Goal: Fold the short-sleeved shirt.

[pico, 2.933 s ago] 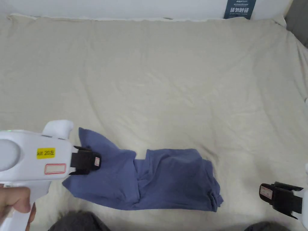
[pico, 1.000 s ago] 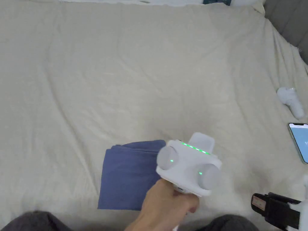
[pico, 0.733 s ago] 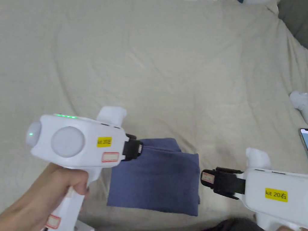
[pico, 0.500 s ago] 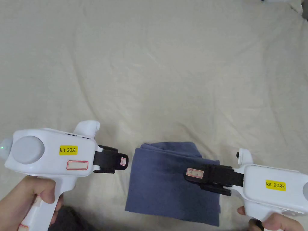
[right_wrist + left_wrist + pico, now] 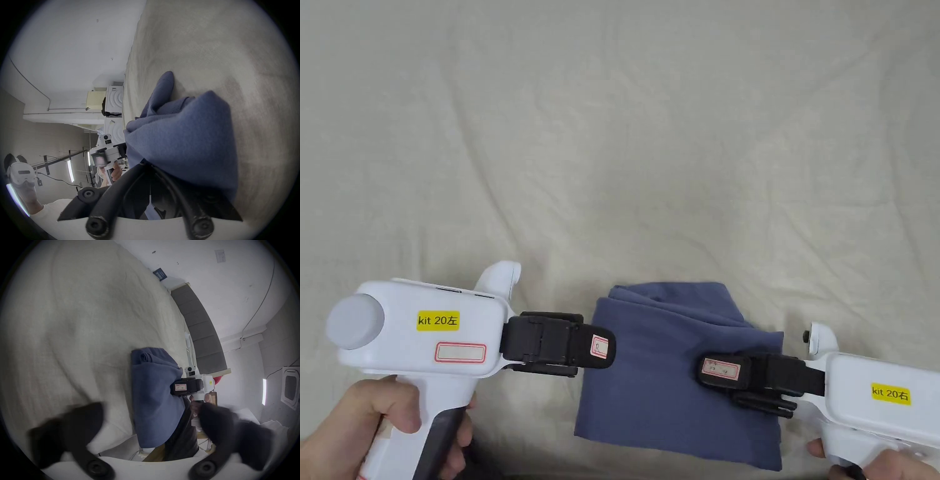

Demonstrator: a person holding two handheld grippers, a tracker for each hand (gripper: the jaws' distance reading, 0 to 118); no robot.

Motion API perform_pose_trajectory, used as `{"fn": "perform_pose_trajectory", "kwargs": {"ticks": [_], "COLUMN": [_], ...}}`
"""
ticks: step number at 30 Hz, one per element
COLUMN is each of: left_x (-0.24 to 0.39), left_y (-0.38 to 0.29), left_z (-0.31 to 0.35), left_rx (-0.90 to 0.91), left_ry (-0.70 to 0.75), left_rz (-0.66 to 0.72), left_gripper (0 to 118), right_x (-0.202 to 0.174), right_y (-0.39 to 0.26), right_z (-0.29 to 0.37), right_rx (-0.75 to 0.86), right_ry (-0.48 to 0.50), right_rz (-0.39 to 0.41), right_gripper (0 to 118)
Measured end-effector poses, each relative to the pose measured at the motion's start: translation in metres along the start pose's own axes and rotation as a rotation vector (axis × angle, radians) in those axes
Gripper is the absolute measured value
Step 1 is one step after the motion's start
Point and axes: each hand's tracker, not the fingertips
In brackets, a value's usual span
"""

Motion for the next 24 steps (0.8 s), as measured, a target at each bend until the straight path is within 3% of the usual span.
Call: {"fn": "perform_pose_trajectory", "kwargs": {"ticks": [7, 11, 13, 14, 15, 16, 18, 20, 22, 24], "left_x": [-0.015, -0.005, 0.0, 0.0, -0.016, -0.02, -0.03, -0.025, -0.02, -0.024], "left_y": [0.006, 0.002, 0.003, 0.002, 0.006, 0.005, 0.002, 0.0, 0.004, 0.008], "left_z": [-0.034, -0.057, -0.061, -0.062, -0.061, -0.062, -0.062, -0.061, -0.048, -0.033], "left_rx": [-0.009, -0.038, -0.061, -0.059, -0.065, -0.083, -0.083, -0.059, -0.05, -0.063], "left_ry": [-0.203, -0.219, -0.206, -0.201, -0.194, -0.152, -0.048, -0.155, -0.078, -0.074], "left_rz": [0.095, 0.071, 0.012, 0.018, 0.021, 0.006, -0.032, 0.042, -0.038, -0.026], "left_gripper": [118, 114, 99, 81, 44, 27, 27, 27, 27, 27], "right_x": [-0.001, -0.001, -0.001, -0.002, -0.003, -0.005, -0.01, -0.018, -0.031, -0.047], "right_y": [-0.001, 0.0, 0.0, 0.0, -0.001, -0.001, -0.002, -0.003, -0.005, -0.007], "right_z": [-0.001, -0.001, 0.0, 0.0, 0.001, 0.002, 0.004, 0.009, 0.016, 0.022], "right_rx": [0.002, 0.0, 0.001, 0.002, 0.004, 0.007, 0.012, 0.016, 0.028, 0.044], "right_ry": [-0.001, -0.003, -0.002, -0.003, -0.002, -0.004, -0.017, -0.054, -0.054, -0.043], "right_rz": [-0.005, -0.007, -0.004, -0.002, 0.0, 0.003, 0.014, 0.039, 0.065, 0.086], "right_gripper": [0, 0, 0, 0, 0, 0, 0, 0, 0, 0]}}
